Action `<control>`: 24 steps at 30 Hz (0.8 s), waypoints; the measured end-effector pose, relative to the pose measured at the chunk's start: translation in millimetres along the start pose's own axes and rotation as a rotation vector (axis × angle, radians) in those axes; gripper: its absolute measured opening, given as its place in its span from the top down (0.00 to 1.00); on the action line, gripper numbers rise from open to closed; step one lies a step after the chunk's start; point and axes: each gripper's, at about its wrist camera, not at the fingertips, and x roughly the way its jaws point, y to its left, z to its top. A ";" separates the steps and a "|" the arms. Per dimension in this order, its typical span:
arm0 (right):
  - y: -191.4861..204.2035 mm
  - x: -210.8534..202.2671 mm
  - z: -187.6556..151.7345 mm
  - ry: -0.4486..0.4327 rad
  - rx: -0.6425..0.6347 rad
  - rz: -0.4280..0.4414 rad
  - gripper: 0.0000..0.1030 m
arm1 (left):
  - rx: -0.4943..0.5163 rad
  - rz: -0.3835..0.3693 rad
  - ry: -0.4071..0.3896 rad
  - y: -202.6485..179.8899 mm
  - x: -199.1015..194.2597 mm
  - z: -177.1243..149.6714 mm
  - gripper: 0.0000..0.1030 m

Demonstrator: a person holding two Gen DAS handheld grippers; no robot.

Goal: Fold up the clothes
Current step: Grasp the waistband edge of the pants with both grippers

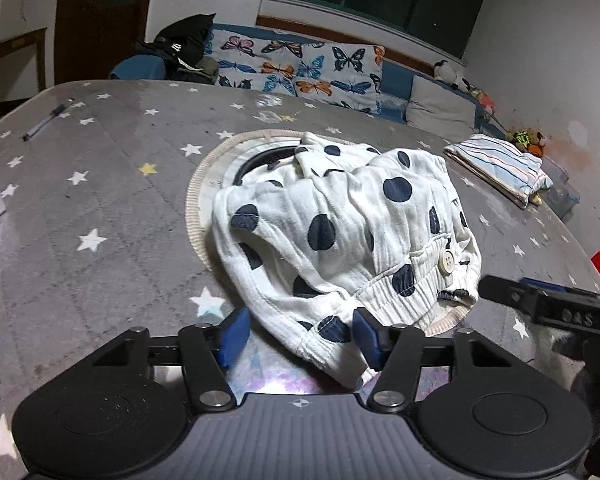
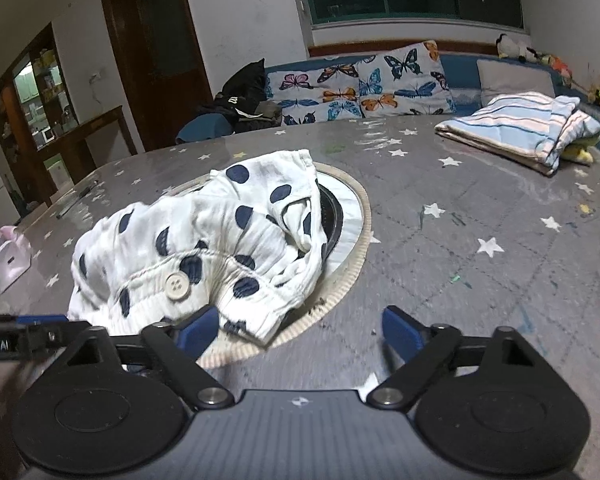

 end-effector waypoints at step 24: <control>-1.5 23.5 12.1 0.010 0.048 0.073 0.90 | -0.020 -0.047 0.005 6.0 12.1 4.7 0.93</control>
